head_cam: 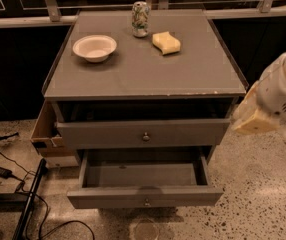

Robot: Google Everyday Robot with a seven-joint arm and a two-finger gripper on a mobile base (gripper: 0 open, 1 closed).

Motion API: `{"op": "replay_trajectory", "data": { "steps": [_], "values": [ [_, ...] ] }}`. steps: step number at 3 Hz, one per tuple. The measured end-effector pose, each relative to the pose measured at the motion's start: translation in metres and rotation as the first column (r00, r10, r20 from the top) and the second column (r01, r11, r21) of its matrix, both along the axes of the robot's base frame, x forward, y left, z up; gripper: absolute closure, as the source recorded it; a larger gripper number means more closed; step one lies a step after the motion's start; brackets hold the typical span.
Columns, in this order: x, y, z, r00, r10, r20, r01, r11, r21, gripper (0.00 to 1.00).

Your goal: Close middle drawer

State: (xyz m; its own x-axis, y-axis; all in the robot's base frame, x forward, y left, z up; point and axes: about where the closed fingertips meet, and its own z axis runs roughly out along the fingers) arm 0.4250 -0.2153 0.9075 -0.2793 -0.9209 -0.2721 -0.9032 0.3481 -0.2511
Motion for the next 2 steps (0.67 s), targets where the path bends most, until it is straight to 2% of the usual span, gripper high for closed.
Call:
{"op": "replay_trajectory", "data": {
  "steps": [1,2],
  "values": [
    [-0.007,0.001,-0.067,0.9998,-0.017,-0.013,0.018,0.998,0.058,0.87],
    [-0.02,-0.001,-0.148,0.9965,-0.024,-0.08,0.032,0.995,0.095,1.0]
  ]
}}
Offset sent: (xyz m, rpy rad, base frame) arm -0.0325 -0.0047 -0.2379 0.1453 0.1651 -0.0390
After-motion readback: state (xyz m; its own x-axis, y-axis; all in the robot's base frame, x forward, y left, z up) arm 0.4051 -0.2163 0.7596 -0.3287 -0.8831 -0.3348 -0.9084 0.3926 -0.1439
